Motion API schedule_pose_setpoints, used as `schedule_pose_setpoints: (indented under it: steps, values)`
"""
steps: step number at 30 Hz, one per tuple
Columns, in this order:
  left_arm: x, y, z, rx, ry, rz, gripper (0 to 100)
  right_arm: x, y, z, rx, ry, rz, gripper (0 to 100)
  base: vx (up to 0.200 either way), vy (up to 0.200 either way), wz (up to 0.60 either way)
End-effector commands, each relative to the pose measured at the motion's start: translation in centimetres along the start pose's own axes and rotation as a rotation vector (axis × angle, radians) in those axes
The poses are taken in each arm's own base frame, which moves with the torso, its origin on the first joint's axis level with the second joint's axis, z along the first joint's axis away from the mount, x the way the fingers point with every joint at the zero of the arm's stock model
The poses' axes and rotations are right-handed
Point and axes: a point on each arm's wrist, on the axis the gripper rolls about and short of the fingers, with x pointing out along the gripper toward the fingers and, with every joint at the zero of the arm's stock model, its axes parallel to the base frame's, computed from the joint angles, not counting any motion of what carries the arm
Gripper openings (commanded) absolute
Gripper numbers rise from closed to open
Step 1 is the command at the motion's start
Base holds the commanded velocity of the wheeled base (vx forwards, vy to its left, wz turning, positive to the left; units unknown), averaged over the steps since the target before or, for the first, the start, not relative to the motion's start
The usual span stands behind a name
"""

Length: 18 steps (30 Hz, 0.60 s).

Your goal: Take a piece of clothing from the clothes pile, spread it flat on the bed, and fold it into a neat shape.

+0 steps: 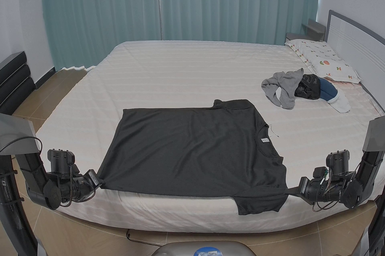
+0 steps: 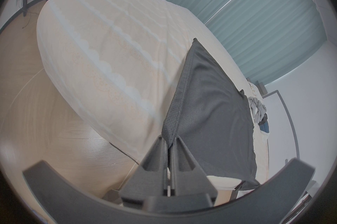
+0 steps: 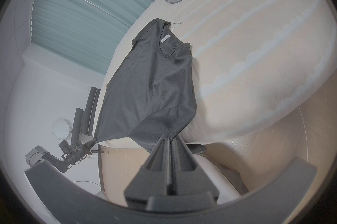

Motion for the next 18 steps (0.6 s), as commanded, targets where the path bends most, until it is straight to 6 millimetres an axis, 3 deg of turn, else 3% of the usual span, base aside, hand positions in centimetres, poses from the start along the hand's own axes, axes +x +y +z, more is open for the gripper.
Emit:
schedule_pose_setpoints:
  steps: [1, 18]
  values:
    - [-0.4, 0.1, -0.3, 0.014, 0.005, 0.008, 0, -1.6, 0.2, -0.7, 0.003, -0.002, 0.005, 0, 0.000, 0.000, 0.00]
    - [-1.7, 1.0, -2.0, 0.105, 0.066, 0.045, 0, -3.7, -1.0, -2.2, 0.002, 0.038, -0.009, 0, 0.000, 0.000, 0.00]
